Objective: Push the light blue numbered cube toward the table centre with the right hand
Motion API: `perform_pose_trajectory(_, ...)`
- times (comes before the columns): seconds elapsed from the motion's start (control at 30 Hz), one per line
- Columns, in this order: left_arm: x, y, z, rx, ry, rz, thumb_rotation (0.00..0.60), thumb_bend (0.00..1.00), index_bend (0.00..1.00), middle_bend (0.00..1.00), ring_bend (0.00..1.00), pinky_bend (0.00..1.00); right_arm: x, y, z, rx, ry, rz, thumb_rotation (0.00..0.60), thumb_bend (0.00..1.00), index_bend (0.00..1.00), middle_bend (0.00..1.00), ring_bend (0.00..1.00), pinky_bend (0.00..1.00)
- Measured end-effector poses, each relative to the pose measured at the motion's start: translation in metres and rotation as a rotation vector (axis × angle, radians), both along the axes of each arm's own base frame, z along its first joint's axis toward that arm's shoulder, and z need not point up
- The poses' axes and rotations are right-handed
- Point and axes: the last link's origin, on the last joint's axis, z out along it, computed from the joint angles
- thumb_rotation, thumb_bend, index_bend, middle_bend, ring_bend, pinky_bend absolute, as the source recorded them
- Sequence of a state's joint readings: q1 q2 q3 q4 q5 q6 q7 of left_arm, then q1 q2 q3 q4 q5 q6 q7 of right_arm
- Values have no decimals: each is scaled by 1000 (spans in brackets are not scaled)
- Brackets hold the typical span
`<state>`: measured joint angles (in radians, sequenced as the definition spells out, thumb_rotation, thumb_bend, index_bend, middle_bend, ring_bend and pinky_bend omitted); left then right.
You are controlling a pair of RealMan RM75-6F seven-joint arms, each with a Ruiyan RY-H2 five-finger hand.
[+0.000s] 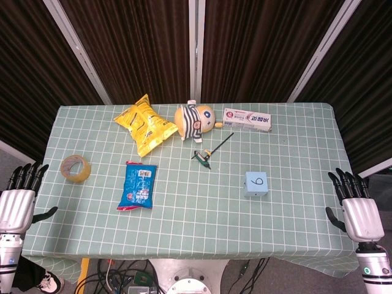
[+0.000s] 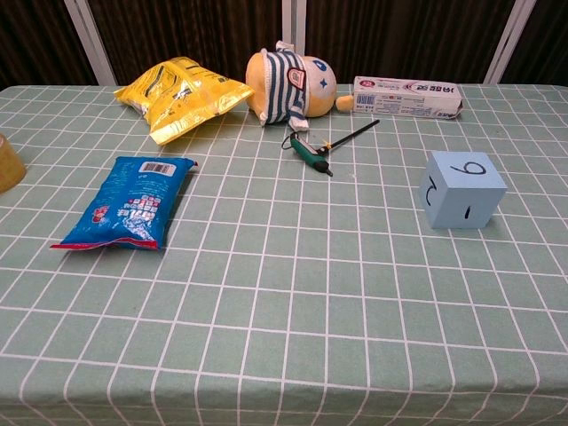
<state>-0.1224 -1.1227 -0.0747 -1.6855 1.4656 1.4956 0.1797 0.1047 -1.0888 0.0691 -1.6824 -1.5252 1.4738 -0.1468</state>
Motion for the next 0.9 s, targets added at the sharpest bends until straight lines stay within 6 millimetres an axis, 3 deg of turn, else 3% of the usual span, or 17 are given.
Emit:
perform_pose_trajectory(0.37,1,1,-5,-25,12,10,600,0,73,19,0,60,0,-2,1,18,15,5,600,281,0,0,0,0)
perform_pose_trajectory(0.43,4,2,-5,-30,14,7,600,0,73,19,0,60,1,-2,2,24,25,5,600,353,0,0,0,0)
perform_pose_trajectory(0.6,10,4,-4,-38,29,-2,600,0,73,19,0,60,5,-3,3,37,55,14,600,697,0,0,0,0)
perform_pose_trajectory(0.73,11,3,-7,-47,31,0,600,0,73,19,0,60,4,-4,-1,54,61,24,600,883,0,29,4,12)
perform_pose_trajectory(0.77,10,3,-7,-48,28,2,600,0,73,19,0,60,3,-4,-2,58,65,23,600,928,0,95,47,81)
perform_pose_trajectory(0.9,5,1,-10,-57,27,21,600,0,73,19,0,60,1,-6,-8,93,71,18,600,1000,0,447,440,514)
